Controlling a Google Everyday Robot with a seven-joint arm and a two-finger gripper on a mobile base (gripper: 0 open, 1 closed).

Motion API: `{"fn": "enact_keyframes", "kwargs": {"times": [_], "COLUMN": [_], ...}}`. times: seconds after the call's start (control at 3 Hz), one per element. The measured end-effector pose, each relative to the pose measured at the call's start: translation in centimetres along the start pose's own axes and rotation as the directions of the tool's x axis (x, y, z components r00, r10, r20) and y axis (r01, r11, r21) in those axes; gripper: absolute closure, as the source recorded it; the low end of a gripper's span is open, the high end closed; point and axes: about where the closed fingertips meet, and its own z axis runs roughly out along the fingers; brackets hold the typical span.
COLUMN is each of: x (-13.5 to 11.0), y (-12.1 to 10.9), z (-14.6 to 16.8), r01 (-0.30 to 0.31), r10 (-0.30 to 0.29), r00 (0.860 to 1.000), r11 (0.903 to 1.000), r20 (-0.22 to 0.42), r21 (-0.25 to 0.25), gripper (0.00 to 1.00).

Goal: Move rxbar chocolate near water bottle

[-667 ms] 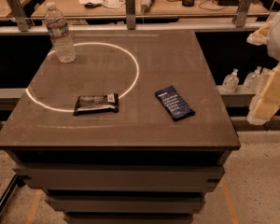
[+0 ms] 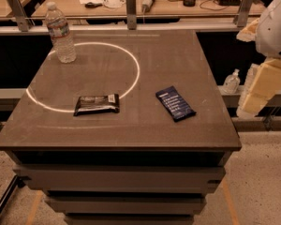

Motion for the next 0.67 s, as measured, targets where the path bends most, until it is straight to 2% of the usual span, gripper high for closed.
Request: {"fn": "enact_keyframes", "kwargs": {"times": [0.33,0.67], "x": [-3.4,-9.9], "y": [-1.3,-1.9], "z": [1.8,5.3], "r01": [0.044,0.136], "r10": [-0.043,-0.124], "r00": [0.997,0.98], "r11": [0.9988,0.9882], "r20": [0.058,0.152], "r21": [-0.02,-0.07], "gripper": [0.0,0.0]}}
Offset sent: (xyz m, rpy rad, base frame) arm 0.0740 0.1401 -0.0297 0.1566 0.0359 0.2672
